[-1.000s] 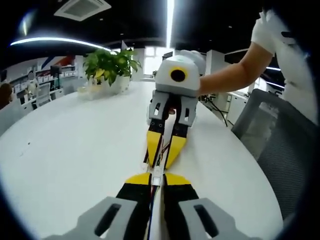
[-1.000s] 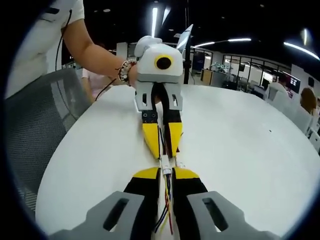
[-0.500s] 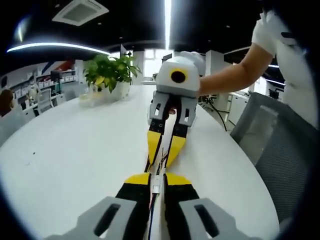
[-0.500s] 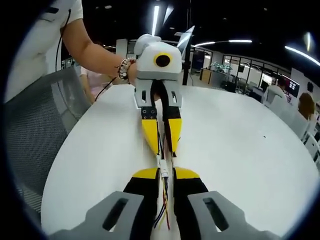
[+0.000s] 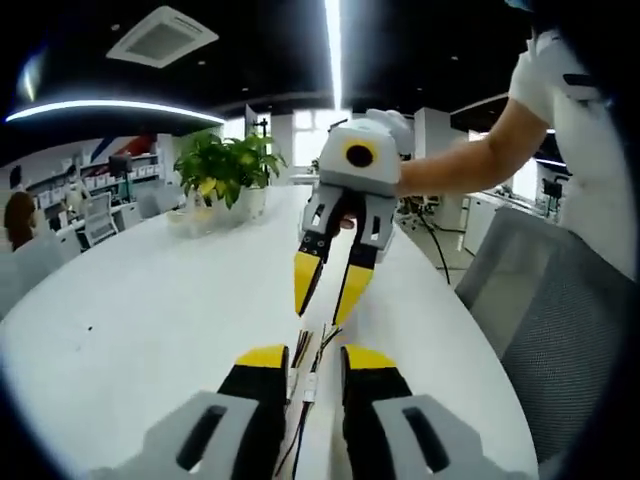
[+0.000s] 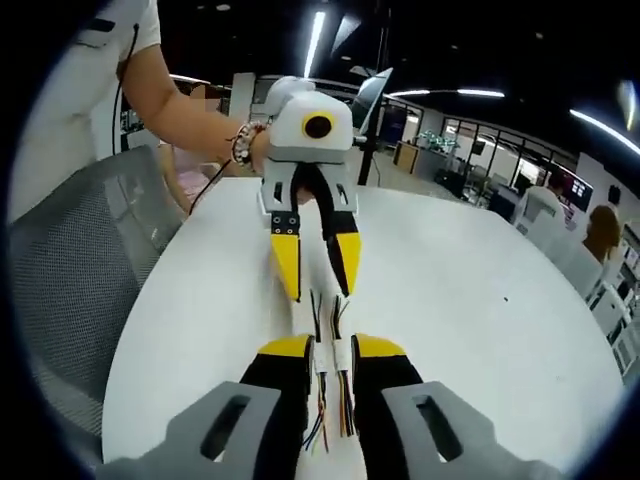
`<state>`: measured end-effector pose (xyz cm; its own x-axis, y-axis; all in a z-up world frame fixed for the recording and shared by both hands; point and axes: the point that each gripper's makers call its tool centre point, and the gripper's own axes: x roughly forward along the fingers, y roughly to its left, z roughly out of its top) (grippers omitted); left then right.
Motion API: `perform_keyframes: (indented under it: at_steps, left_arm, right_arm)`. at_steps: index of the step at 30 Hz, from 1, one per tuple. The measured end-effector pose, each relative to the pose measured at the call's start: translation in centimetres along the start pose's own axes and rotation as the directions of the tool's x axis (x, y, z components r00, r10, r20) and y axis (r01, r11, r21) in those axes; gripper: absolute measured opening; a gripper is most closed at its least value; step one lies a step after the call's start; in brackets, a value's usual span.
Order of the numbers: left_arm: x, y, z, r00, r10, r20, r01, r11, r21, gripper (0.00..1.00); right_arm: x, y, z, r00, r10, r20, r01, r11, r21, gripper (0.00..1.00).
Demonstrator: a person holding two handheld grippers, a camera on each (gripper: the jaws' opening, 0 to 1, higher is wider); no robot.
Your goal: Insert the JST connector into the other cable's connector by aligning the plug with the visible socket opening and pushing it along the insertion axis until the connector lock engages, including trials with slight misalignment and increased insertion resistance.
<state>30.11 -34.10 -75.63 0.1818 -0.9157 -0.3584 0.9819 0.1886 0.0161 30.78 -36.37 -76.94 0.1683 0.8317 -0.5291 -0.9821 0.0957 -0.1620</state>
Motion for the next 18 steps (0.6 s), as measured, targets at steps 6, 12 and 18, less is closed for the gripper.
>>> perform_keyframes:
  at_steps: [6,12,18]
  left_arm:
    - [-1.8,0.2,1.6,0.998,0.041,0.041,-0.040,0.999,-0.017,0.18]
    - [-3.1,0.3,2.6,0.995,0.092,0.049,-0.091,0.996,-0.015,0.23]
    - [-4.0,0.2,2.9,0.991,0.124,0.048,-0.121,0.991,-0.049,0.36]
  right_arm:
    - [-1.6,0.5,1.9,1.000,-0.023,0.019,0.024,1.000,-0.015,0.15]
    - [-2.8,0.9,3.0,0.998,-0.062,0.030,0.062,0.998,0.007,0.16]
    - [-4.0,1.1,3.9,0.994,-0.101,0.041,0.099,0.995,0.029,0.20]
